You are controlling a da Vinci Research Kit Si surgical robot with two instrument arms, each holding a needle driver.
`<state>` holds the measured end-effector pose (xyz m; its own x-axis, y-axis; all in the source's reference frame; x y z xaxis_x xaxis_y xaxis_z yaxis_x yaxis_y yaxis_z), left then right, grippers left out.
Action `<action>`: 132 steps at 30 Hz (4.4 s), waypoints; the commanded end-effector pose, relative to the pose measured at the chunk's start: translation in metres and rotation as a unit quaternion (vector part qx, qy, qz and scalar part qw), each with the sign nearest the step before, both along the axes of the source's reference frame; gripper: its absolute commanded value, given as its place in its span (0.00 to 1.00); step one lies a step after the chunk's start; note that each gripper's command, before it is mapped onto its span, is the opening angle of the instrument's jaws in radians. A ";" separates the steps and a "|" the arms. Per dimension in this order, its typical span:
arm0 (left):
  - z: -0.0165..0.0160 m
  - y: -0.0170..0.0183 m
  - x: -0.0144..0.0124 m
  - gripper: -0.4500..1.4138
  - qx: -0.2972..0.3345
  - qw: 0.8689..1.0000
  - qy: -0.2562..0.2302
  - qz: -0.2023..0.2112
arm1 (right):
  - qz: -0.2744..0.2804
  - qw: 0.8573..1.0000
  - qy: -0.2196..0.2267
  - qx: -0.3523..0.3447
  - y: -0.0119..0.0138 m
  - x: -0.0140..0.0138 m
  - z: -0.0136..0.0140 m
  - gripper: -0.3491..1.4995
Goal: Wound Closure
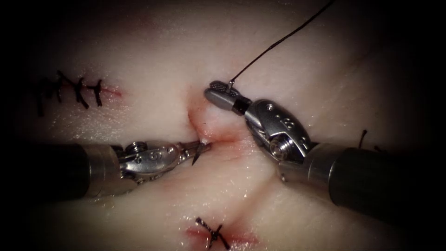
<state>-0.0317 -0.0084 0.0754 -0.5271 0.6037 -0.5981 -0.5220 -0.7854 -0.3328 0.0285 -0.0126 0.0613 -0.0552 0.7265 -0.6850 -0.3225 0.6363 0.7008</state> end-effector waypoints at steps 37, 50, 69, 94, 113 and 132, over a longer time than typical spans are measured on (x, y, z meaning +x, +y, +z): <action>-0.0031 0.0064 -0.0007 0.41 -0.301 0.906 -0.169 0.246 | 0.025 0.995 -0.051 -0.084 0.0051 -0.0116 0.0033 0.81; -0.0034 0.0067 -0.0020 0.48 -0.340 0.887 -0.155 0.273 | 0.030 0.996 -0.043 -0.077 0.0040 -0.0115 0.0050 0.78; -0.0036 0.0079 -0.0033 0.00 -0.337 0.879 -0.144 0.306 | 0.035 0.996 -0.039 -0.070 0.0032 -0.0113 0.0057 0.74; -0.0134 0.0044 -0.0027 0.00 0.015 0.940 -0.269 0.212 | 0.027 0.997 -0.030 -0.066 0.0019 -0.0097 0.0061 0.66; -0.0220 0.0021 -0.0005 0.00 0.058 0.934 -0.289 0.202 | 0.006 0.998 -0.022 -0.054 0.0003 -0.0097 0.0049 0.73; -0.0254 0.0082 -0.0012 0.00 -0.237 0.938 -0.217 0.132 | 0.003 1.000 -0.009 -0.024 -0.0008 -0.0096 -0.0095 0.83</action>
